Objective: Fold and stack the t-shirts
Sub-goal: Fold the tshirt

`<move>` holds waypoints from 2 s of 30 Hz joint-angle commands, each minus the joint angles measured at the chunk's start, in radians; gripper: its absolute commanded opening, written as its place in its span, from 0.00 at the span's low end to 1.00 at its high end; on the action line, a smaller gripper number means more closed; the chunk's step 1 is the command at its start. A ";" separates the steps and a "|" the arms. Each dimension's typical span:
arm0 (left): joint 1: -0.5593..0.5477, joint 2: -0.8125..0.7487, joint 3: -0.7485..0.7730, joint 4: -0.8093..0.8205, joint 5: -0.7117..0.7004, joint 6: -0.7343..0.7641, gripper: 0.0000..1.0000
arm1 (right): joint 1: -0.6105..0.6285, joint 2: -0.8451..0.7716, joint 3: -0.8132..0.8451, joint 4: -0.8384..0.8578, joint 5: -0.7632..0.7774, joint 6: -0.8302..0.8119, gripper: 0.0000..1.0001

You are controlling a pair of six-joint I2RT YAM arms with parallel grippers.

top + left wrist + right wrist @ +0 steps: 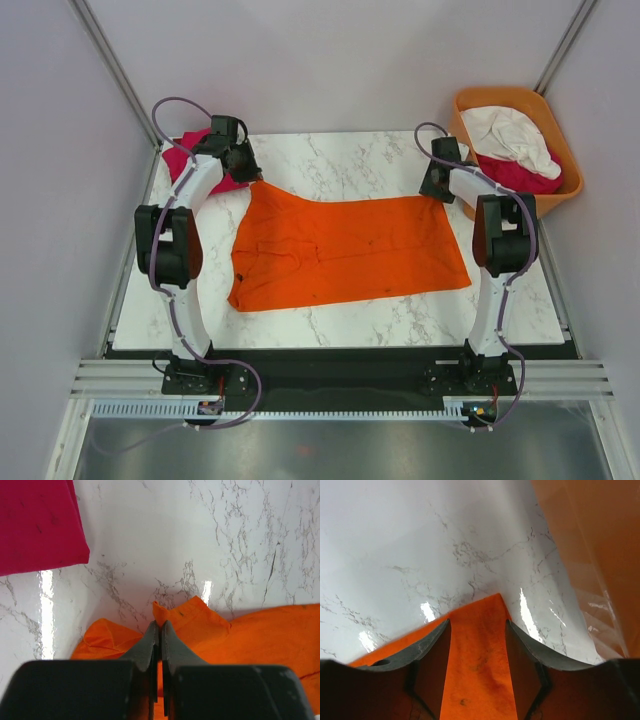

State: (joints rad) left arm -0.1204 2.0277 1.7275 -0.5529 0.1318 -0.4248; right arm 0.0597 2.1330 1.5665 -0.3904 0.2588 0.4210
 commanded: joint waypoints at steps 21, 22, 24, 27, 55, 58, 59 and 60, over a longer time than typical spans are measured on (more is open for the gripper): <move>-0.005 -0.078 0.012 -0.013 -0.006 0.041 0.02 | -0.109 0.051 0.090 -0.004 0.083 0.041 0.00; -0.007 -0.087 0.007 -0.016 -0.014 0.041 0.02 | -0.107 0.039 0.086 -0.008 0.060 0.036 0.00; -0.013 -0.124 -0.012 -0.018 -0.027 0.043 0.02 | -0.103 -0.004 0.075 -0.014 0.039 0.026 0.00; -0.030 -0.187 -0.066 -0.018 -0.059 0.043 0.02 | -0.087 -0.074 0.055 -0.016 0.022 0.012 0.00; -0.258 -0.793 -0.784 -0.041 -0.351 -0.126 0.02 | -0.012 -0.496 -0.499 0.019 0.063 0.042 0.00; -0.277 -0.854 -0.850 -0.058 -0.362 -0.163 0.02 | -0.012 -0.524 -0.551 0.022 0.060 0.065 0.00; -0.280 -0.872 -0.868 -0.064 -0.362 -0.172 0.02 | -0.012 -0.530 -0.566 0.024 0.059 0.076 0.01; -0.285 -0.886 -0.903 -0.068 -0.360 -0.184 0.02 | -0.012 -0.539 -0.595 0.027 0.072 0.087 0.01</move>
State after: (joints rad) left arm -0.3950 1.1988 0.8745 -0.5991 -0.1829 -0.5323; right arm 0.0483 1.6405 1.0229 -0.3855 0.2901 0.4614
